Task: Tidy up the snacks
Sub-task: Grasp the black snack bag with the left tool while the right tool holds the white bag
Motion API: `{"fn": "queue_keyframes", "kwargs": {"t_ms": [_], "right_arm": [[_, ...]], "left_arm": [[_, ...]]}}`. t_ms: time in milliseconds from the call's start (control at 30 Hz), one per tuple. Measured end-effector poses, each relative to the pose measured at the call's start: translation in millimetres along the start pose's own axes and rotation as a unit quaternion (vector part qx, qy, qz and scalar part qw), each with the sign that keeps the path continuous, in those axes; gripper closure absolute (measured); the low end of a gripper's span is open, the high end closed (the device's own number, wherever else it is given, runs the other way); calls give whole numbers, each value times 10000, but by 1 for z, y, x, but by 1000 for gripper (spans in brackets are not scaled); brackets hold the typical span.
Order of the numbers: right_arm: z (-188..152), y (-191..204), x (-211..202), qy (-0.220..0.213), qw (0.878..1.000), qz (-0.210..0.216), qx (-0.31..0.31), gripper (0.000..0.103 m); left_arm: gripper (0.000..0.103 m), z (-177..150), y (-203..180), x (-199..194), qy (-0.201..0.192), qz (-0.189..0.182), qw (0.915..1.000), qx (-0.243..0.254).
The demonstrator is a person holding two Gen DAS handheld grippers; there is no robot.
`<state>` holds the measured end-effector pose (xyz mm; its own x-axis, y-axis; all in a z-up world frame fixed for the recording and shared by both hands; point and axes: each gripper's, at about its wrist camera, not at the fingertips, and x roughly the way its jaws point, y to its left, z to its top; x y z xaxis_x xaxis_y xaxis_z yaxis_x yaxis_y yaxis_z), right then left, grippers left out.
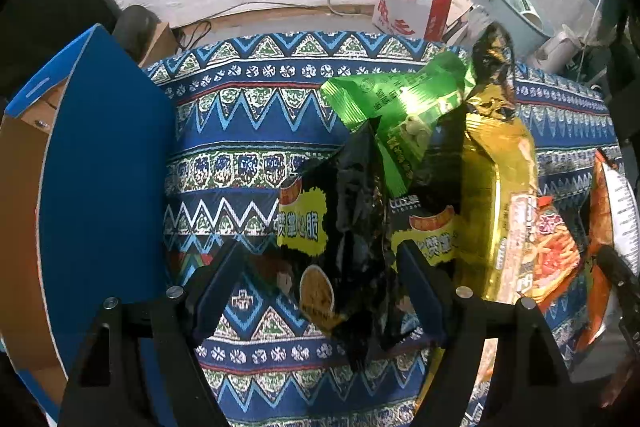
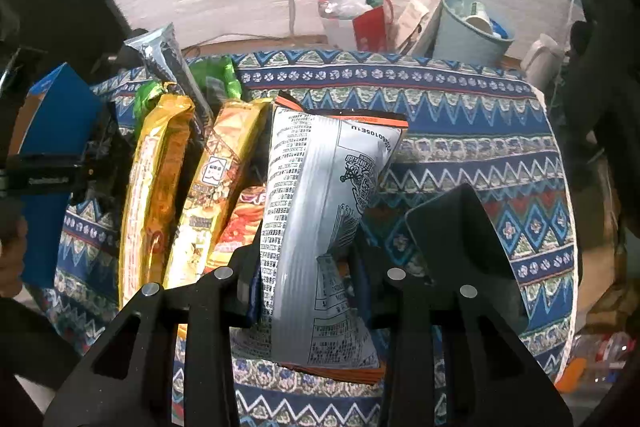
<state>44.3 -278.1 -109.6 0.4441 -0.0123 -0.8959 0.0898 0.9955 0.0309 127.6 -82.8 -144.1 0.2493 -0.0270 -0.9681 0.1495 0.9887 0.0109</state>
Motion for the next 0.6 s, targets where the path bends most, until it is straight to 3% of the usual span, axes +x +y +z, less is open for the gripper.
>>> {"fn": "queue_keyframes", "kwargs": {"t_ms": [33,100,133,267,600], "right_arm": [[2,1,1,5,10000,15,2,69],[5,2,1,-12,10000,59,9,69],[7,3,1,-26,10000,85,-2,69],[11,7,-1,-80,9999,141,-38,69],[17,19,-13,-236,9994,174,-163,69]], "left_arm": [[26,1,0,2,-11,10,10000,22],[51,1,0,4,-13,2,10000,55],[57,0,1,6,30,-104,9999,55],[65,-6,1,4,-62,-159,9997,146],[65,-18,10,-35,-485,-185,9985,178]]}}
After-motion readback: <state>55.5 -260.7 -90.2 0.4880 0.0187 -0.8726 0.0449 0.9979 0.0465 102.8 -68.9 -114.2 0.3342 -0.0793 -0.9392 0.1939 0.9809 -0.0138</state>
